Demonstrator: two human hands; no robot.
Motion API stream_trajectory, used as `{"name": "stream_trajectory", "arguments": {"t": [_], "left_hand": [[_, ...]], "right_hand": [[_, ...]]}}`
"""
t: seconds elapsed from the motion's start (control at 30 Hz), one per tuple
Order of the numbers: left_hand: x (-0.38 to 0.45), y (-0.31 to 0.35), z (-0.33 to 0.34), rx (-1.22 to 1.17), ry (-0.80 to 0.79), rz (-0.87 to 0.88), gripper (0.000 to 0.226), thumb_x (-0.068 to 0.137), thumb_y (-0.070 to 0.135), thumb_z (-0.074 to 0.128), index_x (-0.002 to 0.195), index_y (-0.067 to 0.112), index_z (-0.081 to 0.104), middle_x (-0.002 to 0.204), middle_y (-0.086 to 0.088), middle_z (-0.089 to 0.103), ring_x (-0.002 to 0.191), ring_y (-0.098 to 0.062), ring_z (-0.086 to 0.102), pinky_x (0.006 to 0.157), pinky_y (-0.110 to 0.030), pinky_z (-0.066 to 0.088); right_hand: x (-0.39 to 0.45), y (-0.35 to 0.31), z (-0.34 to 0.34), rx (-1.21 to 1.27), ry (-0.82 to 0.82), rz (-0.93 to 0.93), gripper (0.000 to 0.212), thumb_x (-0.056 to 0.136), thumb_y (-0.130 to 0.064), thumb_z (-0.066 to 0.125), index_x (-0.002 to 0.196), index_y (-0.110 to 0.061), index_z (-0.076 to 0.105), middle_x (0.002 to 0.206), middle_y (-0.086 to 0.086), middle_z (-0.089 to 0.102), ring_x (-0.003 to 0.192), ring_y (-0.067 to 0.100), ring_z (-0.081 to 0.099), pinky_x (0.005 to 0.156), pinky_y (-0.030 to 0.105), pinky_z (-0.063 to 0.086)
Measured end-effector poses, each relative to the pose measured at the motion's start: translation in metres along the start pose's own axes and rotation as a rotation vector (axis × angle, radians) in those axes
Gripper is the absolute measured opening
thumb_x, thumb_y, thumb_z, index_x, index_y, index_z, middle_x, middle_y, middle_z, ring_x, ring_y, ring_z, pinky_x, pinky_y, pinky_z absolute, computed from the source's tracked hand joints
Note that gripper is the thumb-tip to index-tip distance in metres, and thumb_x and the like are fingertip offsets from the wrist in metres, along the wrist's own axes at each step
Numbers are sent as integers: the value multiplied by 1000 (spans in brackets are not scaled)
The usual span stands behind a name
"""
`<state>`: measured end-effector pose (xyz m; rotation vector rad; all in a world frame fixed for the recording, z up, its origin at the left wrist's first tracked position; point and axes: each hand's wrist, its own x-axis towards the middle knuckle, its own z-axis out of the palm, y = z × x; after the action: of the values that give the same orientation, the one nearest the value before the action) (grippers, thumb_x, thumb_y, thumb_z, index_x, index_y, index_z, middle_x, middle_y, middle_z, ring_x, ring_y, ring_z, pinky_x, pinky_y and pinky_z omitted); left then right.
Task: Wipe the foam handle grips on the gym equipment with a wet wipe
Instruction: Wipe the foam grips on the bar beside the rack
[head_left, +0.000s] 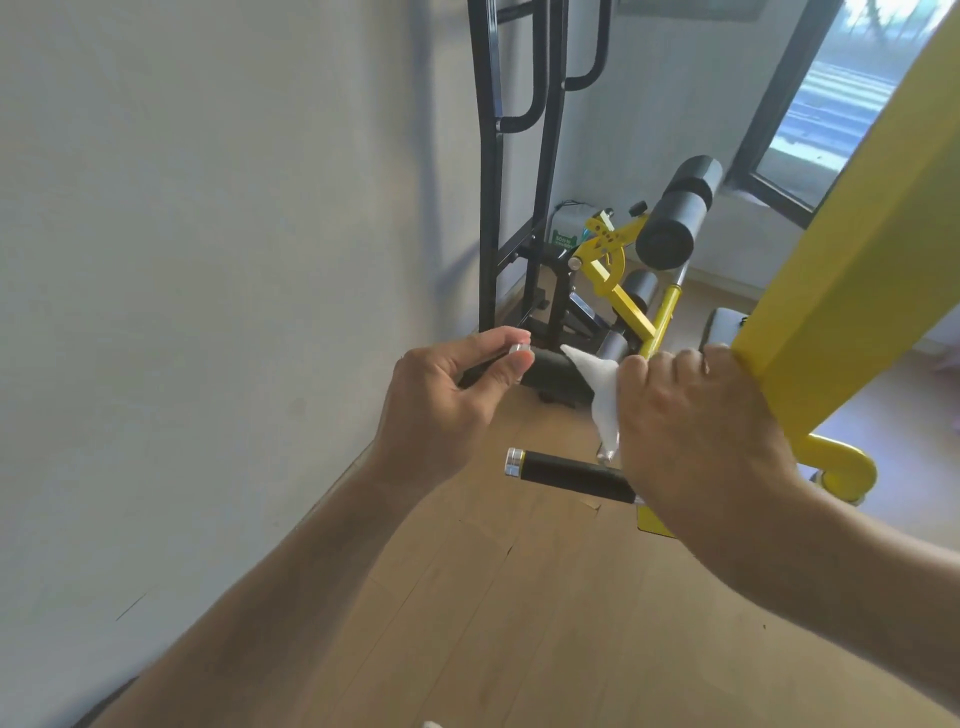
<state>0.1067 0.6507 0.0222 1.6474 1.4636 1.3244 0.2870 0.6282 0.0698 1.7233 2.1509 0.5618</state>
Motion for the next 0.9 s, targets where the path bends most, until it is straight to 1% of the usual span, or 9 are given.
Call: {"name": "stream_trajectory", "arguments": {"t": [0.13, 0.23, 0.3, 0.4, 0.47, 0.6, 0.7, 0.77, 0.9], "left_hand": [[-2, -1, 2, 3, -16, -3, 23, 90, 36, 70, 109, 27, 78, 99, 21, 76, 84, 14, 68, 71, 0, 44], [0, -2, -1, 16, -17, 0, 23, 89, 38, 70, 108, 29, 78, 93, 19, 78, 88, 9, 70, 75, -2, 45], [1, -4, -3, 31, -11, -7, 22, 89, 41, 69, 107, 32, 78, 94, 23, 77, 83, 1, 72, 70, -6, 49], [0, -6, -3, 72, 4, 0, 21, 89, 47, 68, 107, 39, 76, 87, 35, 72, 77, -28, 71, 70, -31, 56], [0, -7, -4, 91, 7, 23, 22, 89, 48, 67, 107, 39, 75, 89, 35, 72, 80, -35, 70, 69, -39, 54], [0, -6, -8, 96, -13, 46, 28, 90, 48, 65, 111, 35, 75, 93, 32, 71, 71, -24, 71, 63, -33, 55], [1, -5, -9, 87, -16, 67, 22, 93, 42, 64, 109, 35, 76, 88, 25, 74, 51, -5, 60, 48, -14, 44], [1, -4, -9, 75, -22, 63, 20, 94, 40, 63, 108, 36, 77, 85, 21, 77, 50, 1, 53, 50, -8, 39], [2, -8, -7, 64, 21, 11, 20, 89, 43, 68, 106, 36, 77, 81, 30, 73, 50, -8, 53, 53, -22, 49]], "right_hand": [[2, -3, -10, -64, -57, -67, 49, 99, -26, 35, 138, 3, 31, 130, 22, 53, 119, 38, 50, 103, 48, 36], [6, -1, -13, 164, -31, -150, 80, 97, -32, 42, 154, 1, -3, 135, 11, 54, 120, 29, 51, 100, 41, 40], [6, 2, -14, 284, -5, -170, 81, 97, -34, 39, 155, -8, -12, 131, 6, 59, 117, 26, 54, 99, 39, 40], [10, 1, -12, 351, 100, -215, 62, 98, -39, 41, 151, -18, 14, 128, 1, 60, 114, 24, 56, 99, 40, 39], [18, -3, -4, 363, 148, -270, 52, 99, -38, 48, 142, -18, 29, 130, 1, 55, 117, 23, 52, 102, 39, 41], [35, -11, 16, 471, 276, -325, 40, 99, -43, 49, 125, -13, 47, 109, 3, 63, 97, 23, 62, 86, 37, 52], [44, -19, 15, 507, 405, -333, 51, 98, -56, 30, 110, -12, 52, 86, 1, 64, 74, 21, 63, 72, 37, 53], [49, -24, 14, 517, 439, -321, 57, 96, -59, 23, 102, -11, 53, 79, 0, 62, 68, 21, 62, 66, 38, 52], [38, -22, 11, 245, 398, -162, 31, 97, -41, 54, 96, -10, 51, 77, 5, 61, 64, 23, 57, 63, 37, 45]]}}
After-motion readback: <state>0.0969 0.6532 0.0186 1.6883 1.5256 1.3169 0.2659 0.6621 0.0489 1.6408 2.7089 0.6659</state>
